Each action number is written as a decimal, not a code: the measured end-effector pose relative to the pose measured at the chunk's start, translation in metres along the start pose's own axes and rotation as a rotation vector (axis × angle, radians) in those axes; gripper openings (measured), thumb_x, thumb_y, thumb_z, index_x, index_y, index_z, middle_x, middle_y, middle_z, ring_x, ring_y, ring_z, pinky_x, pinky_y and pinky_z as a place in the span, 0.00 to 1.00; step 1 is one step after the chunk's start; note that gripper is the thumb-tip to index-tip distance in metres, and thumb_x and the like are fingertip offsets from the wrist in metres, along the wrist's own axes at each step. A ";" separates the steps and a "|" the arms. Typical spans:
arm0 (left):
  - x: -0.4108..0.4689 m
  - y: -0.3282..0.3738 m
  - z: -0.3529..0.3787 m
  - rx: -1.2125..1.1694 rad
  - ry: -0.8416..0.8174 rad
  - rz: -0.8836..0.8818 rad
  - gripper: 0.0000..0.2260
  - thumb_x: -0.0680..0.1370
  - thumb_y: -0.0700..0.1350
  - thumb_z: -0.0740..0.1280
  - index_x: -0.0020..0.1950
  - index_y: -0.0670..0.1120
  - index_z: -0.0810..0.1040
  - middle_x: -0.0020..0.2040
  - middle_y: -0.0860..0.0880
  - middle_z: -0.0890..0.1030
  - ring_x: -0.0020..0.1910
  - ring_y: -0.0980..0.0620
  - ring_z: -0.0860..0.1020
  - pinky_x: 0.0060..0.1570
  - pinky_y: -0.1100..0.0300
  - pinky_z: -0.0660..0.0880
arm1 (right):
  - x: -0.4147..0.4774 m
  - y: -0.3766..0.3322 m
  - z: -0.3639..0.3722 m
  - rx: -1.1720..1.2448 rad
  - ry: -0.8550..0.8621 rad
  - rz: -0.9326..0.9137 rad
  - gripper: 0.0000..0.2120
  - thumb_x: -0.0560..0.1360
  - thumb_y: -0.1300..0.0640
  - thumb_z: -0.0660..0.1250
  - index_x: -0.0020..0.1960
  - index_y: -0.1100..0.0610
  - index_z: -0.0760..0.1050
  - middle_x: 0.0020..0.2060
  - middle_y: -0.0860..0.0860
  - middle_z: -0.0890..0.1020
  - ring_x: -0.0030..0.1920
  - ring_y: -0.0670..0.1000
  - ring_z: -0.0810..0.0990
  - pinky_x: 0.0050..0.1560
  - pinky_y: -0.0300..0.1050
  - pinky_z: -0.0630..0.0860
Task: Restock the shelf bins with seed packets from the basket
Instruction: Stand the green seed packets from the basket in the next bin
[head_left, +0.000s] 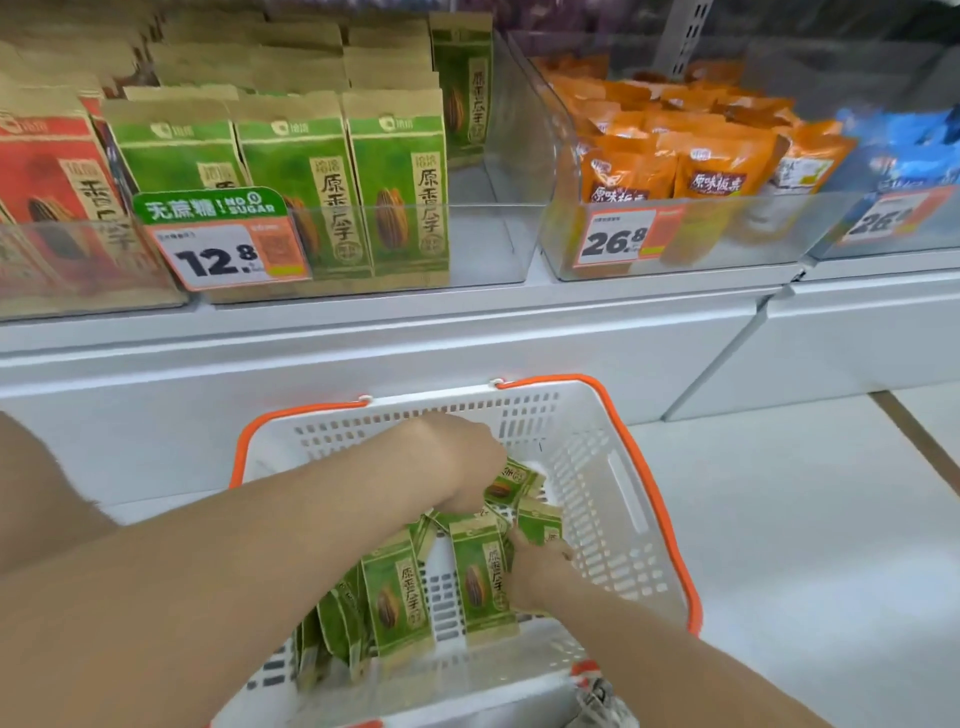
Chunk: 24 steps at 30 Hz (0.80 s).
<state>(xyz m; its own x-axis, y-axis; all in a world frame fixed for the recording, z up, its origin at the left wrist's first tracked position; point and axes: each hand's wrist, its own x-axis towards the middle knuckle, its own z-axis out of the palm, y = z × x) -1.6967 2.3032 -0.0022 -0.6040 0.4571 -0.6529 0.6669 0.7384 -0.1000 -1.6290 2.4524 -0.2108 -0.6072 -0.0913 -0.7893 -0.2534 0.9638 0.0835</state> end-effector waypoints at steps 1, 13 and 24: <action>0.001 0.000 0.000 -0.001 0.003 0.001 0.09 0.83 0.44 0.62 0.58 0.46 0.80 0.52 0.48 0.81 0.37 0.50 0.75 0.30 0.57 0.67 | 0.005 -0.002 0.005 0.035 0.014 0.037 0.31 0.80 0.56 0.57 0.83 0.49 0.59 0.79 0.60 0.56 0.69 0.75 0.67 0.63 0.67 0.72; -0.011 -0.017 -0.002 -0.046 0.009 -0.023 0.09 0.83 0.43 0.60 0.60 0.46 0.78 0.52 0.48 0.80 0.47 0.46 0.80 0.41 0.53 0.76 | 0.002 0.000 -0.009 0.424 0.045 0.012 0.16 0.78 0.61 0.59 0.63 0.50 0.62 0.63 0.62 0.75 0.59 0.63 0.75 0.65 0.55 0.68; -0.018 -0.020 -0.001 -0.027 -0.017 -0.012 0.12 0.84 0.42 0.60 0.66 0.47 0.77 0.55 0.48 0.79 0.49 0.47 0.80 0.39 0.54 0.75 | 0.003 -0.013 -0.008 0.725 0.285 0.017 0.40 0.73 0.57 0.78 0.72 0.55 0.54 0.53 0.54 0.81 0.50 0.55 0.82 0.48 0.49 0.79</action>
<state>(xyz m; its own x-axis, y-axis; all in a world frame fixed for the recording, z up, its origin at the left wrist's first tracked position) -1.7002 2.2808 0.0122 -0.6042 0.4399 -0.6643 0.6476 0.7569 -0.0878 -1.6338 2.4370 -0.2094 -0.8015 -0.0409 -0.5966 0.2540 0.8799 -0.4016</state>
